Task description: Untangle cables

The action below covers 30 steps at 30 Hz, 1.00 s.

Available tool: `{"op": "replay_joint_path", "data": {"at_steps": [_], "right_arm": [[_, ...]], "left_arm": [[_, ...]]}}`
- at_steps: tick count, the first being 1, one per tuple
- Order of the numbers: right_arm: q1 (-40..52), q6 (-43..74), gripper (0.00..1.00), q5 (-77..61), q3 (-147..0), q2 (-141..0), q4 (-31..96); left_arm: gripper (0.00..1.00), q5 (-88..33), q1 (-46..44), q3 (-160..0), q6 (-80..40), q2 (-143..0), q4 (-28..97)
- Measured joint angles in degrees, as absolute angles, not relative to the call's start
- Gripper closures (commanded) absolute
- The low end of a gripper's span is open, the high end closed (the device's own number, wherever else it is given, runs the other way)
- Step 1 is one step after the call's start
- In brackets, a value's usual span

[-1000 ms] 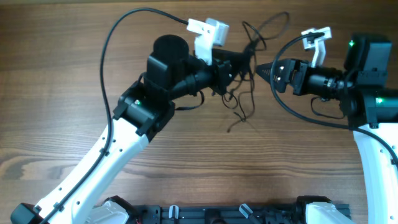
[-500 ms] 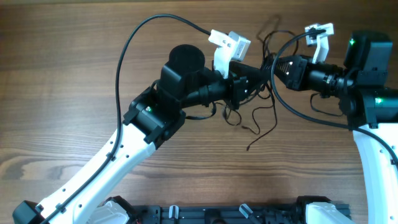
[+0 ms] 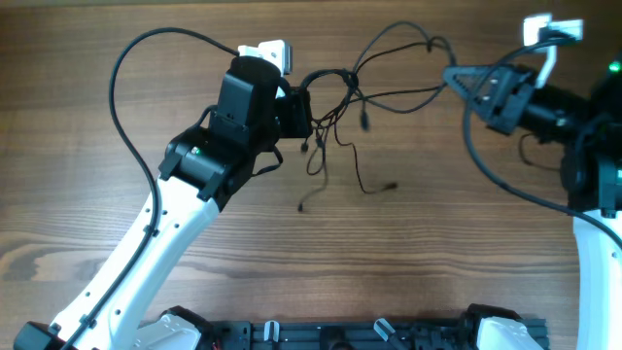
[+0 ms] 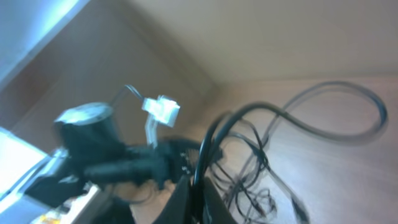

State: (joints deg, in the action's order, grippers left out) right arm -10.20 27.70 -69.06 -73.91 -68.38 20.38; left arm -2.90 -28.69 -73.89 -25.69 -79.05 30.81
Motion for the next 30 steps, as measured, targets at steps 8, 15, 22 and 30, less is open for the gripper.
{"op": "replay_joint_path", "data": {"at_steps": [8, 15, 22, 30], "right_arm": [[-23.4, 58.5, 0.96, -84.3, -73.6, -68.2, -6.0], [-25.1, 68.2, 0.96, -89.3, -73.6, -68.6, -10.8], [-25.9, 66.2, 0.61, -89.3, -73.6, -74.1, -11.1], [-26.0, 67.4, 0.0, -86.9, -73.6, -80.0, -10.4]], "left_arm": [[0.96, 4.8, -28.8, -73.9, -25.7, -79.0, 30.9], [0.96, 22.9, -28.9, -73.9, -25.8, -79.0, 30.7], [0.96, 15.0, -28.3, -73.9, -20.6, -79.0, 27.4], [0.96, -20.0, -28.3, -73.8, -13.5, -78.4, 14.6]]}}
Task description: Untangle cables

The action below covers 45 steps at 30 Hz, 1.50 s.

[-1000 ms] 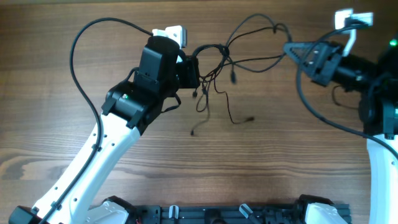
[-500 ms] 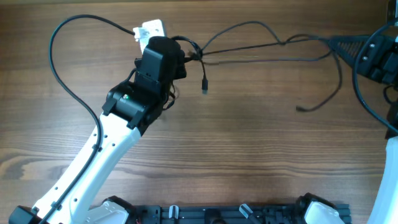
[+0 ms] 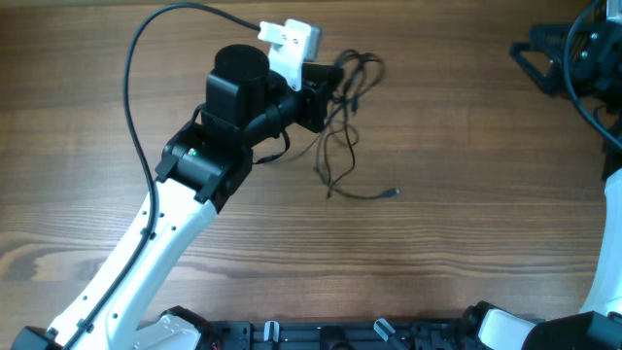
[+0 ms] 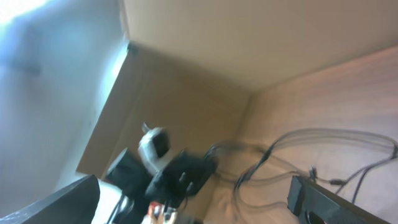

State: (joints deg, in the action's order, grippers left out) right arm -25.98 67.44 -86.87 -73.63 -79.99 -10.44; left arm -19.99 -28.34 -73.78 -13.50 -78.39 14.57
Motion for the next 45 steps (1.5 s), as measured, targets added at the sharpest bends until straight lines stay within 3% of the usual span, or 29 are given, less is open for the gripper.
{"op": "replay_joint_path", "data": {"at_steps": [3, 5, 7, 12, 20, 28, 31, 33, 35, 36, 37, 39, 40, 41, 42, 44, 45], "right_arm": [[-25.8, 67.7, 0.01, -77.5, -73.6, -80.0, -9.1], [-24.9, 63.6, 0.01, -71.3, -74.1, -80.0, -1.1], [-22.5, 53.4, 0.01, -60.4, -74.5, -79.7, 16.3], [-14.7, 26.5, 0.0, -47.4, -74.4, -78.6, 31.5], [-6.9, -13.7, 0.01, -46.7, -74.4, -72.4, 48.8], [-5.9, -36.4, 0.04, -56.9, -74.4, -65.4, 56.7], [-5.9, -44.8, 0.11, -62.0, -74.4, -65.2, 60.1], [-5.9, -47.5, 0.21, -63.7, -74.4, -65.2, 60.4], [-5.9, -49.2, 0.61, -64.6, -74.4, -65.2, 60.4], [-5.9, -49.5, 0.89, -64.8, -74.4, -65.2, 60.4], [-5.8, -49.9, 0.95, -65.1, -74.4, -65.2, 60.5], [-5.7, -50.3, 0.96, -65.5, -74.4, -65.2, 60.8], [-5.7, -50.5, 0.95, -65.5, -74.4, -65.2, 60.8], [-5.7, -50.5, 0.95, -65.5, -74.4, -65.2, 60.8], [-5.7, -50.4, 0.95, -65.5, -74.4, -65.2, 60.7], [-5.7, -47.7, 0.95, -63.5, -74.4, -65.2, 59.4], [-5.7, -46.0, 0.95, -62.2, -74.4, -65.2, 58.2]], "left_arm": [[0.96, -30.3, -28.6, -73.8, -14.3, -77.5, 11.2], [0.96, -32.8, -29.5, -73.8, -15.6, -77.3, 10.6], [0.96, -33.5, -30.8, -73.8, -16.4, -77.3, 10.1], [0.96, -34.0, -31.9, -73.8, -16.8, -77.3, 10.9], [0.96, -43.9, -31.9, -73.8, -12.2, -77.3, 14.8], [0.96, -47.7, -31.9, -73.8, -10.5, -77.2, 18.2], [0.96, -51.0, -32.5, -73.8, -10.5, -77.2, 17.5], [0.96, -52.3, -34.7, -73.8, -10.5, -77.2, 16.3], [0.96, -53.1, -37.3, -73.8, -9.9, -77.2, 15.4], [0.96, -53.3, -38.1, -73.8, -9.3, -77.2, 15.3], [0.96, -53.3, -38.8, -73.8, -8.4, -77.2, 15.2], [0.96, -52.2, -38.9, -73.8, -7.3, -77.2, 14.9], [0.73, -50.9, -38.5, -73.8, -7.1, -77.2, 14.9], [0.41, -49.6, -38.3, -73.8, -7.0, -77.2, 15.0], [0.36, -47.2, -38.1, -73.8, -7.8, -77.2, 15.2], [0.11, -41.8, -37.3, -73.8, -10.9, -77.2, 17.0], [0.03, -38.8, -36.4, -73.8, -13.3, -77.2, 18.1]]}}
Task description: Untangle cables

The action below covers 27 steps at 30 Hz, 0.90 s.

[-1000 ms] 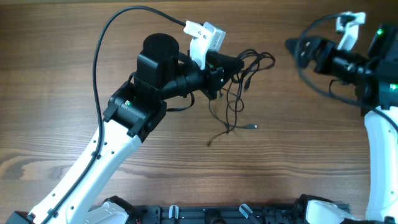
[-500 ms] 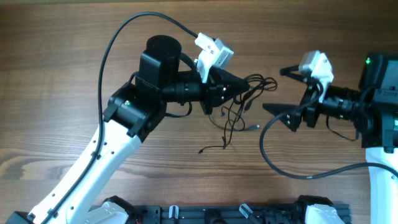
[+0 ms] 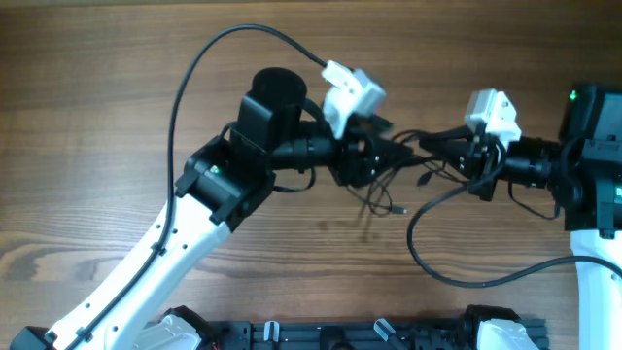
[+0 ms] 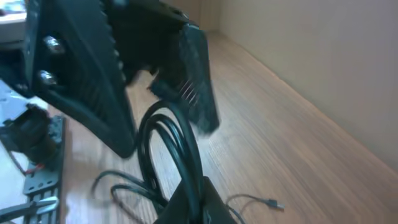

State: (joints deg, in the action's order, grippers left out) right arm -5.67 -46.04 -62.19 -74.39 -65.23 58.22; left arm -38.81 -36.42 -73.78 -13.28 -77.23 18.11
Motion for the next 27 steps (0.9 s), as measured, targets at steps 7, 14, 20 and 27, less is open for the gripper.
{"op": "replay_joint_path", "data": {"at_steps": [7, 14, 20, 27], "right_arm": [[-5.7, -20.0, 0.95, -52.0, -74.4, -65.2, 47.2], [-5.7, -9.1, 0.95, -51.3, -74.4, -65.2, 46.0], [-5.7, -5.8, 0.96, -51.7, -74.4, -65.3, 41.2], [-5.7, 0.7, 0.95, -58.0, -74.4, -65.2, 31.4]], "left_arm": [[0.0, -31.3, -34.7, -73.8, -21.8, -77.2, 20.6], [0.0, -30.9, -36.0, -73.8, -35.1, -77.2, 21.0], [0.04, -30.7, -39.6, -73.8, -53.9, -77.4, 16.5], [0.2, -27.2, -41.7, -73.8, -67.0, -79.7, 12.2]]}}
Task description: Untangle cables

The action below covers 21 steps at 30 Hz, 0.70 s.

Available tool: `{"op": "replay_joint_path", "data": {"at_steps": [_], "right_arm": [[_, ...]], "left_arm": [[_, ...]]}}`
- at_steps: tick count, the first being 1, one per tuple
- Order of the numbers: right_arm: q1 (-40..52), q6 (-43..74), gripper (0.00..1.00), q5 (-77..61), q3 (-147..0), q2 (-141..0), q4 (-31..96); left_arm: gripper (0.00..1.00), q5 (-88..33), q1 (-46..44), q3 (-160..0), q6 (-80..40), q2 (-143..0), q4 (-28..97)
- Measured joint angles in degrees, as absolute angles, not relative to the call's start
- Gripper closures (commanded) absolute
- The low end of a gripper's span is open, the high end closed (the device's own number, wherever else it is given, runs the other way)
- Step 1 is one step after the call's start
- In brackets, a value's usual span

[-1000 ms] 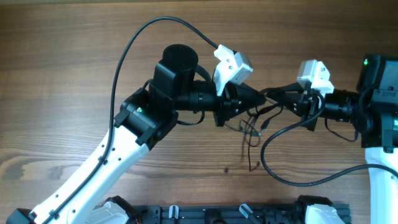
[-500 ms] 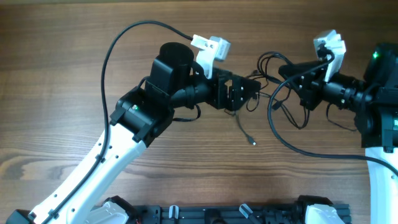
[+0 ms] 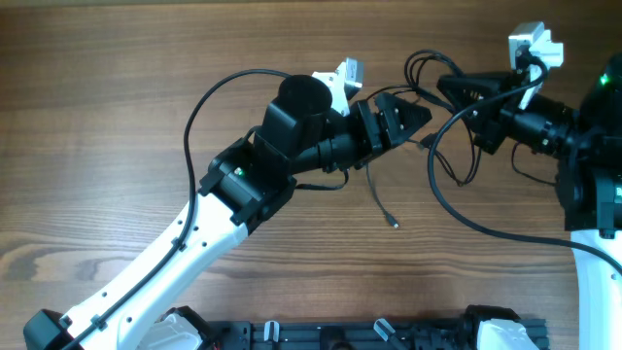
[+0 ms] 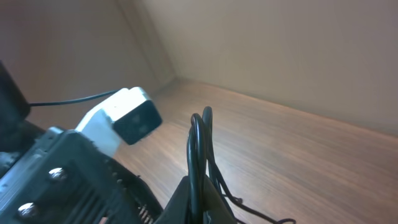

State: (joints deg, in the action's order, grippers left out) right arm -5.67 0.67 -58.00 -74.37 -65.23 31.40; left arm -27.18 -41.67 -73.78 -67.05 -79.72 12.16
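Observation:
A tangle of thin black cables (image 3: pixel 428 68) hangs between my two grippers at the back of the table. My left gripper (image 3: pixel 413 115) points right and is shut on the bundle. One loose strand drops from it to the wood and ends in a small plug (image 3: pixel 393 224). My right gripper (image 3: pixel 449 89) points left, close to the left one. In the right wrist view it (image 4: pixel 198 194) is shut on an upright loop of cable (image 4: pixel 198 140), and the left gripper (image 4: pixel 68 186) fills the lower left.
The wooden table (image 3: pixel 97 194) carries only the cables. The right arm's own thick black lead (image 3: pixel 457 199) loops over the right side, and the left arm's lead (image 3: pixel 209 97) arches at the back. A black rail (image 3: pixel 350 335) runs along the front edge.
Both grippers have moved from mid-table toward the back, the right one also further right. The cable loops now stand between them, and one strand trails down onto the wood.
First my left gripper held the bundle at the back while my right gripper was shut on strands stretched to the right. Then the right gripper stood open at the far right corner, holding nothing. Later it was shut on cable again beside the left gripper at mid-table, now further back.

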Motion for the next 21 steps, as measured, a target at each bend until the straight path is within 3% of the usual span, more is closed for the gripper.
{"op": "replay_joint_path", "data": {"at_steps": [4, 6, 10, 15, 21], "right_arm": [[-5.7, 1.3, 0.96, -62.1, -74.4, -65.2, 31.0], [-5.7, 1.3, 0.95, -64.1, -74.4, -65.2, 31.0], [-5.7, 1.3, 0.95, -68.0, -74.4, -65.3, 31.0], [-5.7, 1.3, 0.95, -69.9, -74.4, -65.3, 31.2], [-5.7, 1.3, 0.96, -71.0, -74.4, -65.3, 32.6]], "left_arm": [[0.2, -24.4, -41.7, -73.8, -68.1, -79.7, 10.4], [0.26, -23.2, -41.7, -73.8, -68.1, -79.7, 9.2], [0.49, -20.2, -41.7, -73.8, -68.3, -79.7, 9.2], [0.96, -17.2, -41.7, -73.8, -67.8, -79.7, 9.8], [0.96, -15.5, -42.0, -73.8, -66.5, -79.7, 9.4]]}}
